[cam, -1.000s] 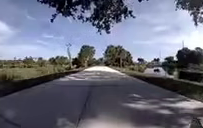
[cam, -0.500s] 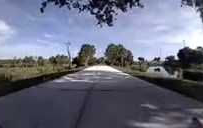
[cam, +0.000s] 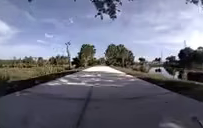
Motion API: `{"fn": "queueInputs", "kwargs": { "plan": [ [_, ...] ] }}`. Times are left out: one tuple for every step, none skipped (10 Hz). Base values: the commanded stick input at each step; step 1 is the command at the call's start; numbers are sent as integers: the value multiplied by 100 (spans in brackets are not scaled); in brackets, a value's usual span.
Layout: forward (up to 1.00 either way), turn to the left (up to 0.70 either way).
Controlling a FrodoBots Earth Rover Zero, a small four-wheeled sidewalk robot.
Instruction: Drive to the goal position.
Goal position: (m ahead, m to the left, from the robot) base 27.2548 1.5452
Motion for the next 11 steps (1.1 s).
{"fn": "queueInputs", "kwargs": {
  "plan": [
    [85, 0],
    [85, 0],
    [85, 0],
    [85, 0],
    [85, 0],
    [85, 0],
    [85, 0],
    [85, 0],
    [85, 0],
    [85, 0],
    [85, -1]
  ]
}}
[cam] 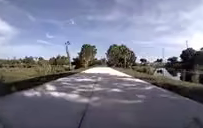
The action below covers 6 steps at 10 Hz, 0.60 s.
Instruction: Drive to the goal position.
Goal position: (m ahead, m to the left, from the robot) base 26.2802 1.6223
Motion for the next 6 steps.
{"fn": "queueInputs", "kwargs": {
  "plan": [
    [85, -19],
    [85, -27],
    [85, -33],
    [85, -22],
    [85, -8],
    [85, 0]
  ]
}}
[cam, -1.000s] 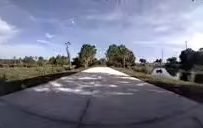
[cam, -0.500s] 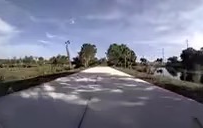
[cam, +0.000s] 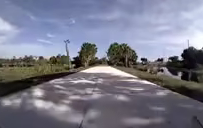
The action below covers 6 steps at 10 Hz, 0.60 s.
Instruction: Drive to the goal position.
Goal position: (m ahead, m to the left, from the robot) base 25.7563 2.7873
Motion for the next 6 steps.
{"fn": "queueInputs", "kwargs": {
  "plan": [
    [85, 0],
    [85, -15],
    [85, -34],
    [85, -24],
    [85, 0],
    [85, 0]
  ]
}}
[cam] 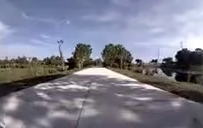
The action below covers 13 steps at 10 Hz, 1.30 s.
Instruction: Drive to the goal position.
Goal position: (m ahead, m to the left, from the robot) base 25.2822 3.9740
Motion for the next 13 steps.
{"fn": "queueInputs", "kwargs": {
  "plan": [
    [85, 0],
    [85, 0],
    [85, 0],
    [85, 0],
    [85, 0],
    [85, 0],
    [85, 0],
    [85, 0],
    [85, 0],
    [85, 0],
    [85, 0],
    [85, 0],
    [85, 0]
  ]
}}
